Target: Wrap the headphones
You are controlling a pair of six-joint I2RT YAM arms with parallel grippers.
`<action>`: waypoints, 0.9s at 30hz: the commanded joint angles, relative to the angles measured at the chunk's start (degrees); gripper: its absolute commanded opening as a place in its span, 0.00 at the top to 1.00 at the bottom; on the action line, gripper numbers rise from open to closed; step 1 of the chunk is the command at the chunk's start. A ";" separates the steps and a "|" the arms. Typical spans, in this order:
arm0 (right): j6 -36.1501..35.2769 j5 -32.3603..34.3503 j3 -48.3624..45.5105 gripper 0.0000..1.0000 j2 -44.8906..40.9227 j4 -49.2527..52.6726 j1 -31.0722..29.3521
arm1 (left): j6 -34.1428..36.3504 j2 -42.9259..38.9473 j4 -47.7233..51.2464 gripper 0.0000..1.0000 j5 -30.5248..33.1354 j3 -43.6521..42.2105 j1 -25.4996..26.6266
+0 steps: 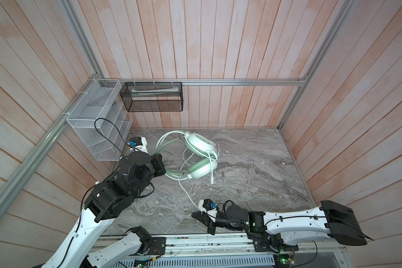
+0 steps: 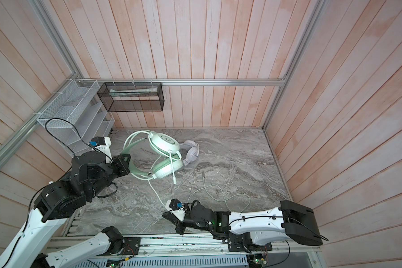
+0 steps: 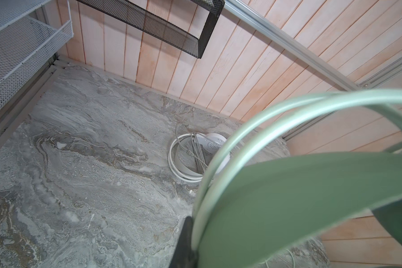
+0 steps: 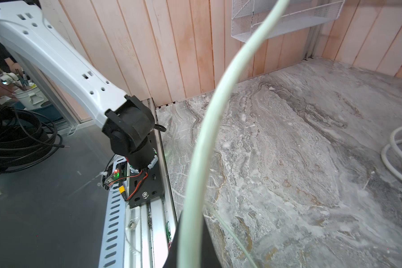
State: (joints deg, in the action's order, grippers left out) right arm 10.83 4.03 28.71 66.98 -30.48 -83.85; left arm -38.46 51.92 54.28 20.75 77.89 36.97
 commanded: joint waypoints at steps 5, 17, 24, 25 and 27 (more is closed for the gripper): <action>-4.13 4.08 7.69 1.00 -2.91 12.22 -3.79 | 3.61 1.56 -4.41 1.00 -4.31 -3.53 -5.19; -14.88 11.97 24.32 1.00 -8.09 34.49 -6.75 | 8.37 1.61 -4.80 1.00 -0.50 -12.85 -5.59; -19.07 15.44 30.64 1.00 -10.52 41.50 -6.63 | 9.82 1.01 -5.26 1.00 0.71 -17.27 -5.59; -19.64 15.81 31.28 1.00 -10.33 42.25 -6.67 | 9.86 0.91 -5.60 1.00 0.08 -17.98 -5.59; -20.35 15.85 32.81 1.00 -9.43 43.65 -6.65 | 9.65 0.92 -5.85 1.00 -0.05 -19.04 -5.59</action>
State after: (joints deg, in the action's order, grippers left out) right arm -6.83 18.20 58.74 57.10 9.56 -90.30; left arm -28.64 53.87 52.82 20.18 59.72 31.62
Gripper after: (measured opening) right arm 0.059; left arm 0.083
